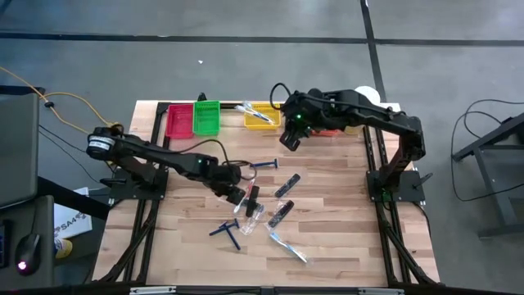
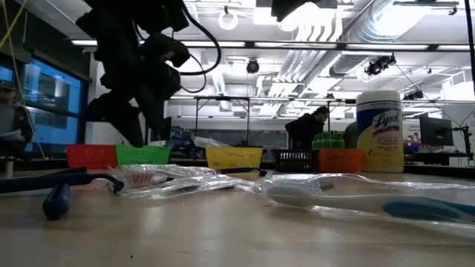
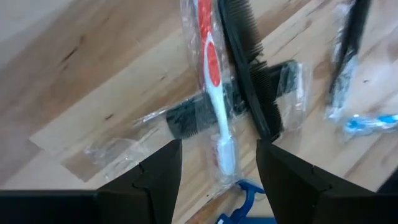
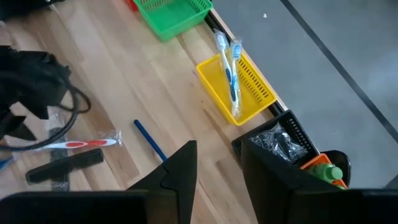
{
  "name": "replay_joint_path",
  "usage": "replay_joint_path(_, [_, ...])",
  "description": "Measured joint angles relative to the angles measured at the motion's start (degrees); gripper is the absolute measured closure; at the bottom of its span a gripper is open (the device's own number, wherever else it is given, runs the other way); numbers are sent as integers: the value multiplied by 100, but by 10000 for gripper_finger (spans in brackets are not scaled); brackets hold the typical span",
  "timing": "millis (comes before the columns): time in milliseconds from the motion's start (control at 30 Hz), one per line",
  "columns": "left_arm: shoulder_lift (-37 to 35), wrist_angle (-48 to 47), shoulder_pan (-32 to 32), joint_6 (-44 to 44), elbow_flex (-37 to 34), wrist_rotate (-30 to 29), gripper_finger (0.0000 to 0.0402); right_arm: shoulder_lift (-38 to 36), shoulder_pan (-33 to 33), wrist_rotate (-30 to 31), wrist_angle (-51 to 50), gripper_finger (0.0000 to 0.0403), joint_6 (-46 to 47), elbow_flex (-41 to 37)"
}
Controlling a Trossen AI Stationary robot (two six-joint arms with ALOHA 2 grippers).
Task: Pick & Place Travel size toiletries
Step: Put the orange toothbrush into the yellow bin
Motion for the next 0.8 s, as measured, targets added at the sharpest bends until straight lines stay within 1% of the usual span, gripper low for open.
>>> replay_joint_path(100, [242, -154, -118, 23, 342, -179, 204, -1, -2, 1, -22, 286, -45, 0])
replay_joint_path(267, [800, -965, -231, 78, 981, -488, 204, 1, -2, -1, -34, 286, -157, 0])
replay_joint_path(433, [1358, -1600, -268, 134, 1508, -550, 204, 1, -2, -4, -64, 286, -270, 0])
replay_joint_path(633, [1700, -1478, -399, 223, 2036, -593, 204, 1, -5, -33, -153, 286, -446, 0])
replay_joint_path(700, [1791, -1818, -420, 202, 2149, -649, 204, 1, -29, -45, -200, 286, -473, -1])
replay_joint_path(800, [1934, -2014, -489, 91, 2267, -723, 204, 1, -28, -45, -254, 286, -547, -1])
